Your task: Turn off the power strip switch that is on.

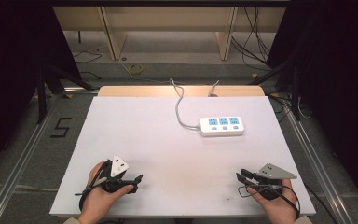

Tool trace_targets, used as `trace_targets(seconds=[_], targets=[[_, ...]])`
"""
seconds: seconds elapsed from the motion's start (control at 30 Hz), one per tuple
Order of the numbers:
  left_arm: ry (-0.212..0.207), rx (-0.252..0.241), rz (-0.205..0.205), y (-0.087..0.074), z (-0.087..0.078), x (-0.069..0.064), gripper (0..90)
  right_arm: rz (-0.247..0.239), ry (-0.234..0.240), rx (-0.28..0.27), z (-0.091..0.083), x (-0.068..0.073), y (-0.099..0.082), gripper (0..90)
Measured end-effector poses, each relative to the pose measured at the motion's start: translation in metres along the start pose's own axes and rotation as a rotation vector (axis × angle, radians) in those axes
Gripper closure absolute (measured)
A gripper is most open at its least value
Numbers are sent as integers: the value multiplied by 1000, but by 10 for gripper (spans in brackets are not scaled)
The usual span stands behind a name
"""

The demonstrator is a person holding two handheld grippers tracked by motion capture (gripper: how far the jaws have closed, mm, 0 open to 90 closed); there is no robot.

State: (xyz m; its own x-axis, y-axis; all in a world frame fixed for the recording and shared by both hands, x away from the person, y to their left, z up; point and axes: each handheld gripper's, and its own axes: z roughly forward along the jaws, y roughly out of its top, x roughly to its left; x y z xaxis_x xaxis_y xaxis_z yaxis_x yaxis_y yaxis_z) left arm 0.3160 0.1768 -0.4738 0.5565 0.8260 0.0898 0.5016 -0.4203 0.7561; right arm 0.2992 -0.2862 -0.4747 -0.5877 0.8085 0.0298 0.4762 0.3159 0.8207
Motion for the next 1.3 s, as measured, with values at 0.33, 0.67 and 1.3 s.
trace_targets(seconds=[0.33,0.67,1.3], targets=[[10,2,-1,-1,0,1,195,-35,-34,36,-1,2,4,900],[5,2,-1,0,1,0,198,-33,-43,45,3,1,11,900],[4,4,1,0,2,-1,202,-32,-53,56,8,-4,27,900]])
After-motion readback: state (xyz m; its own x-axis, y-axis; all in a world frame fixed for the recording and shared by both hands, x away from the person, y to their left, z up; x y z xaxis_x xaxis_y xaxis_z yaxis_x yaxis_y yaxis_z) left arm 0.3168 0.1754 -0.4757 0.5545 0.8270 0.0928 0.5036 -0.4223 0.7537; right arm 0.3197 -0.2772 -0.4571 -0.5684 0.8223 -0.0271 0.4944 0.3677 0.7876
